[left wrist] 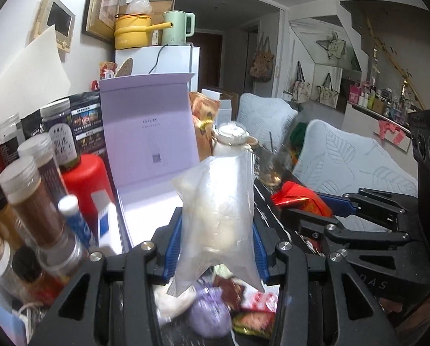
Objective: Organize soft objects
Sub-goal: 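Carry both items into the lavender box and open both tools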
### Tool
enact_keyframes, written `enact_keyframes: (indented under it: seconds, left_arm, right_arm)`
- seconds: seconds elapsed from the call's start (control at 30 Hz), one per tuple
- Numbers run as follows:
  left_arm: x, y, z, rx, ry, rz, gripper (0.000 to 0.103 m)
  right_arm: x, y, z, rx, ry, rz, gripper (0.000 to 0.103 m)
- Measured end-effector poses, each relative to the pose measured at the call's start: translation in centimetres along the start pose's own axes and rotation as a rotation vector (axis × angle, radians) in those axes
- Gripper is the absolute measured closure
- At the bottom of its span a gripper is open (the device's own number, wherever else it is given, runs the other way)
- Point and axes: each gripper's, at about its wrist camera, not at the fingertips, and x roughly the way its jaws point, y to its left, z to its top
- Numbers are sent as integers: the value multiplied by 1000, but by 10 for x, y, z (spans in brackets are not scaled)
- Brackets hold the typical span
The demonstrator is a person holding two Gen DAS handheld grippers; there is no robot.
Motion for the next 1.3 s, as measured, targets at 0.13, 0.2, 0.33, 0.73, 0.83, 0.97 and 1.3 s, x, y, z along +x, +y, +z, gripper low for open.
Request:
enact_keyframes:
  seconds: [0.13, 0.2, 0.33, 0.73, 0.83, 0.97, 1.3]
  left_arm:
    - [22, 11, 15, -19, -10, 13, 60]
    - [35, 16, 23, -33, -11, 19, 60]
    - [59, 24, 35, -28, -7, 39, 60]
    - [120, 47, 67, -36, 11, 85, 60]
    - [135, 52, 72, -39, 25, 104, 60]
    - [157, 62, 70, -46, 68, 128, 60]
    - [199, 79, 51, -63, 196, 168, 60]
  right_arm:
    - [16, -12, 19, -1, -6, 0, 68]
    - [24, -16, 26, -3, -10, -2, 68]
    - [44, -25, 41, -6, -14, -11, 68]
    - [108, -46, 82, -6, -19, -10, 68]
    - [124, -52, 89, -1, -19, -4, 68]
    - [147, -59, 97, 4, -2, 7, 68]
    - [197, -64, 88, 0, 87, 20, 68]
